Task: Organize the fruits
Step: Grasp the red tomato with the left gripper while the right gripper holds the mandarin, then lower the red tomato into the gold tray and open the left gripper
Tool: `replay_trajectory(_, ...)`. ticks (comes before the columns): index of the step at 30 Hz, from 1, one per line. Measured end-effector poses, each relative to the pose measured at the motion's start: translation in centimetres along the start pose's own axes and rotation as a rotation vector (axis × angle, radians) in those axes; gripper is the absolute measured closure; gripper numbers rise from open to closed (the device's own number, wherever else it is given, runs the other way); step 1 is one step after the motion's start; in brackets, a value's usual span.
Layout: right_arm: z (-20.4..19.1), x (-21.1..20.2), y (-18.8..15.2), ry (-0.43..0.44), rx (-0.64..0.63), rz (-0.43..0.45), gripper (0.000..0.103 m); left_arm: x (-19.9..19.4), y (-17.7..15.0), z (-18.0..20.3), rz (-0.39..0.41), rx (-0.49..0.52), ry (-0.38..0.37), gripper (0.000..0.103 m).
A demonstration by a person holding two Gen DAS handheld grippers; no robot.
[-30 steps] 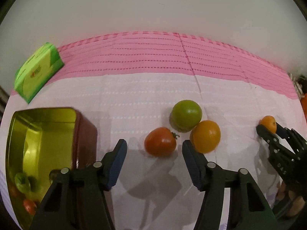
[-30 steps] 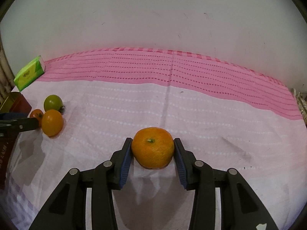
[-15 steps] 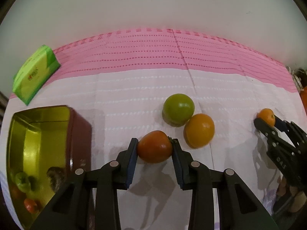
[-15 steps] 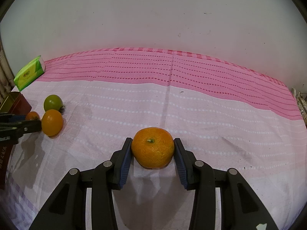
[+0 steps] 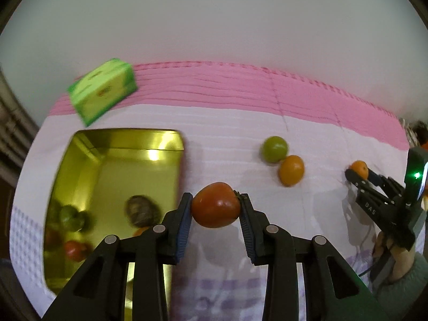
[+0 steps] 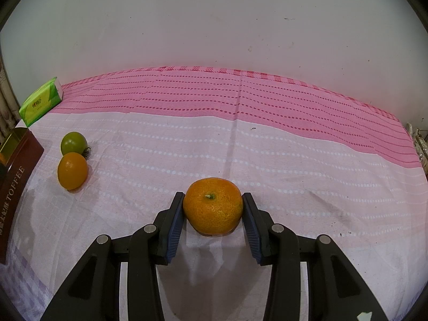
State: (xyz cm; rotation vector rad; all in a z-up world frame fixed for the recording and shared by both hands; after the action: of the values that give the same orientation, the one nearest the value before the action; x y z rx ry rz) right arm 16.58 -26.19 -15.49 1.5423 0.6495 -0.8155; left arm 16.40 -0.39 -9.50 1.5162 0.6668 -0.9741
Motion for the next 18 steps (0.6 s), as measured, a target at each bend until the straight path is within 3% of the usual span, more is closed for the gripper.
replay_trajectory(9,0.1,0.0,0.0,-0.001,0.0,0.0,0.063,-1.9,-2.4,-8.0,-0.008,-0.121,0.114,0.067)
replay_trajectory(18,0.2,-0.1,0.0,-0.003,0.0,0.0,0.063,-1.3,-4.9,-11.9,-0.049,-0.207,0.145,0.067)
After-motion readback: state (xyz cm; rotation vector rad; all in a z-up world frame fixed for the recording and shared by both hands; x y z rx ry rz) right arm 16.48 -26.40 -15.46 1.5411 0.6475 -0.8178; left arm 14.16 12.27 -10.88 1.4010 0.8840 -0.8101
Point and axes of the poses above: each gripper's, at about its wrist camera, not at the fingertips, and x roughly the way its jaws point, z to its right, y to its top, the point moved 10 cm from there along x, roughly the way its jaws point, and after that the axes turned 5 degrees about x, right-handed, at the moved point
